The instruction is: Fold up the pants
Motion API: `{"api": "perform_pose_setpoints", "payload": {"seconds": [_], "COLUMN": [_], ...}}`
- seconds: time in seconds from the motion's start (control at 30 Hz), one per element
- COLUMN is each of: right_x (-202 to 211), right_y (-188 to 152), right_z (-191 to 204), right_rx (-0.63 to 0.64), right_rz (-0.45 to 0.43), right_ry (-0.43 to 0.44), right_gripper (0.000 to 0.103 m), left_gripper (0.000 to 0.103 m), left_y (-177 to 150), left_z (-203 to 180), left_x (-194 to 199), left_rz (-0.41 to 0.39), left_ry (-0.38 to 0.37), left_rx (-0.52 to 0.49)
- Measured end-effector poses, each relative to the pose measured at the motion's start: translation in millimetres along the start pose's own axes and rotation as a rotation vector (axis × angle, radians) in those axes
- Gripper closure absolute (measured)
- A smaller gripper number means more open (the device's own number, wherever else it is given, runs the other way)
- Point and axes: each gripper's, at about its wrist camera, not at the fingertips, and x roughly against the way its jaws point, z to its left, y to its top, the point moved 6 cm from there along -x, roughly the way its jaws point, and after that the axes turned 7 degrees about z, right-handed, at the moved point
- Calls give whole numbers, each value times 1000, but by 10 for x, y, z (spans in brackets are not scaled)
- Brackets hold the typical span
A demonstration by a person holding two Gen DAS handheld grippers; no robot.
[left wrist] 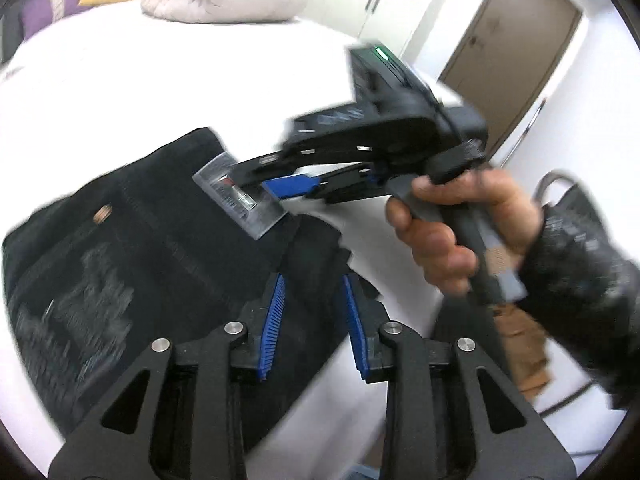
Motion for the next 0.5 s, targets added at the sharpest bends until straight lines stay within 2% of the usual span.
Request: {"api": "perform_pose_setpoints", "payload": {"seconds": [0.03,0.1,0.17,0.2,0.23,0.3,0.33,0.43,0.5], "right_x": [109,277,355,329,259,53,-19,-236,-302], "right_y": [-19,-58,-140,-185,-234,-331,-362,-420,-459], "right_z": [-28,50,294,419,536,678,669,447,278], "right_rx": [-22,-25,34,64,92,133,138,76,50], "right_rz": [-29,-73,-90,-80,-60,-1,15,57,59], "right_ry": [-22,-3,26,34,30,9,-3,-72,-128], "right_gripper": [63,63,72,83,88,91,91,92,103], "left_gripper": [73,73,73,73,73,73,73,73,73], "left_y": [-66,-163,-173,-174,-148,-53,-15,91,-9], "left_z": [73,270,542,714,897,1211,1391,1810,1951], "left_x": [136,429,573,602,644,713,695,529,337], "left_rz": [-8,-57,-97,-117,-132,-163,-162,-116,-49], "left_ry": [-24,-48,-30,-21,2,17,19,102,100], "left_rx": [26,78,131,162,197,260,287,334,359]}}
